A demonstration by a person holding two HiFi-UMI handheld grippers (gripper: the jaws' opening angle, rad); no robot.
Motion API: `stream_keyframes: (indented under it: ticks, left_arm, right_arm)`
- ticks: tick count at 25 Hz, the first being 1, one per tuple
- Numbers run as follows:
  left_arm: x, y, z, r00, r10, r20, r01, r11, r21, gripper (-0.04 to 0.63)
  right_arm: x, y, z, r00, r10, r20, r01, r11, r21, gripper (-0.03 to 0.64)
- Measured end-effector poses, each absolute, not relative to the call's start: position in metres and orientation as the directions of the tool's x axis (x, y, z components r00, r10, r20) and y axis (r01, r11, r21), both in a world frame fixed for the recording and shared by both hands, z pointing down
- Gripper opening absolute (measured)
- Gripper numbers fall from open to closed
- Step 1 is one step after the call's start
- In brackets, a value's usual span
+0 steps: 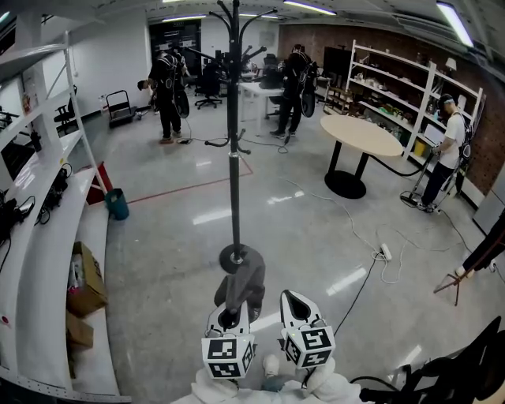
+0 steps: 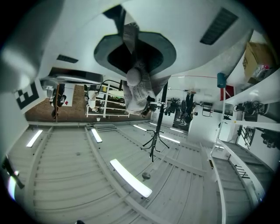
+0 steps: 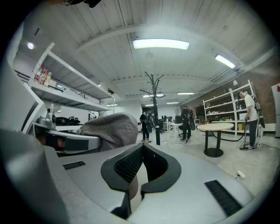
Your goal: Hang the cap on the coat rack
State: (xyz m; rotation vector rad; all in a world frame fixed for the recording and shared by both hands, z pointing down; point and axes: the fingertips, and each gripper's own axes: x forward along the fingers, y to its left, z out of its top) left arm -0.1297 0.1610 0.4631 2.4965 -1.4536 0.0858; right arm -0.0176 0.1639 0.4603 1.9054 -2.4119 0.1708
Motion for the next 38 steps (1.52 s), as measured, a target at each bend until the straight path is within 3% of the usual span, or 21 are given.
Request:
stream_keyframes:
  ticks: [38]
  left_arm:
    - [-0.058, -0.013, 0.479, 0.387, -0.892, 0.232, -0.92, -0.36, 0.153, 0.015]
  right_arm:
    - [0.067, -0.022, 0.487, -0.342, -0.923, 0.179, -0.939, 0.33, -0.093, 0.009]
